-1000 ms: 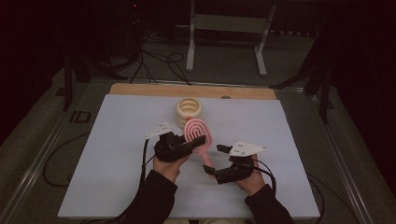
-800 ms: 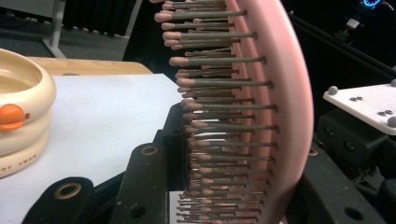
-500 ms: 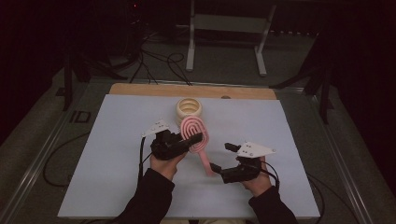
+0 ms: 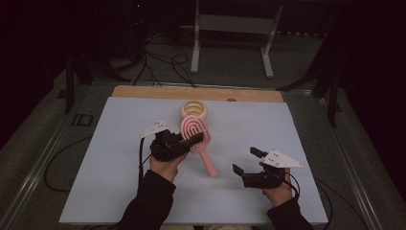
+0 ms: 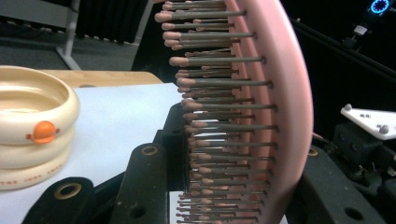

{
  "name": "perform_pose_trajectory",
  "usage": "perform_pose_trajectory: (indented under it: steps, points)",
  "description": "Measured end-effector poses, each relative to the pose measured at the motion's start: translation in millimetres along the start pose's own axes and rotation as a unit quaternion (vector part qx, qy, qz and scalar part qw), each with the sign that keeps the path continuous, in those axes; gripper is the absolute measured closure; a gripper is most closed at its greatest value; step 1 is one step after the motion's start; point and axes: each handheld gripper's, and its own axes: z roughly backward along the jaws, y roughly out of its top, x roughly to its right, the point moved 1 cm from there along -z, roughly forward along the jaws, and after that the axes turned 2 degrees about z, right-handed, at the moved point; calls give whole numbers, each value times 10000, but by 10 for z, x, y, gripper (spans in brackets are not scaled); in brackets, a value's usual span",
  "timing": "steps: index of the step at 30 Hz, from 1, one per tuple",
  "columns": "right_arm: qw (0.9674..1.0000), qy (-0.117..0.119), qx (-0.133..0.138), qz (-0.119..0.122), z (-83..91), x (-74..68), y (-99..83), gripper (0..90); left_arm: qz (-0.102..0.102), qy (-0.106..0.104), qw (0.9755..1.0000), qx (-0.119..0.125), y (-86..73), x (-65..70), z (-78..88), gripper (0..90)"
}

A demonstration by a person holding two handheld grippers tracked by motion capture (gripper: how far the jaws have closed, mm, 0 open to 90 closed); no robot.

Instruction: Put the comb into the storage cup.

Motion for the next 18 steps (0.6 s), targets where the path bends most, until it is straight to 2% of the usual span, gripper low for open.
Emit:
perform_pose_trajectory:
  steps: [3,11,15,18]
  points:
    - [9999,-138,-19,15,28,17,-41,108,2,21,10000,-2,23,-9,18,648]
    - [9987,-370,203,-276,152,117,-220,104,-16,132,9999,106,106,-44,109,648]
    - [9980,-576,172,-194,184,134,-275,105,-48,172,9998,108,127,-56,146,648]
    - [9977,-637,139,-169,197,136,-315,105,-57,207,9997,122,147,-68,177,648]
